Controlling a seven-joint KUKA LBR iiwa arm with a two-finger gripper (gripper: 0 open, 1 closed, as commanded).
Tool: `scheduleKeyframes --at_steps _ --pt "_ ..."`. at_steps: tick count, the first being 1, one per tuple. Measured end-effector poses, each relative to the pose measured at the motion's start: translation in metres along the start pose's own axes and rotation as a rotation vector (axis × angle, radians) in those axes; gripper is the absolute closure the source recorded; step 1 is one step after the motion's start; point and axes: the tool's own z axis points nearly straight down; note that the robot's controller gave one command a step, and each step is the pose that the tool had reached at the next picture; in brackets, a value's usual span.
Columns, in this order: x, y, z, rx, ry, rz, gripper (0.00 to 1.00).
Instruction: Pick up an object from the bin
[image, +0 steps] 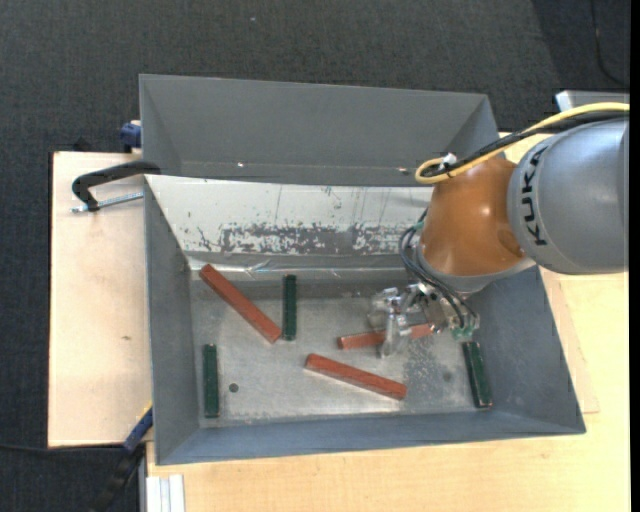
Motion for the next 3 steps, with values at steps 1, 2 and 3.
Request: scheduleKeyframes --at_steps 1,2,3 --pt "0.000 0.000 0.000 0.000 0.000 0.000 1.00" --pt "0.004 -0.005 0.000 0.000 0.000 -0.079 1.00" --pt "-0.008 -0.001 -0.139 0.002 -0.007 -0.041 1.00"
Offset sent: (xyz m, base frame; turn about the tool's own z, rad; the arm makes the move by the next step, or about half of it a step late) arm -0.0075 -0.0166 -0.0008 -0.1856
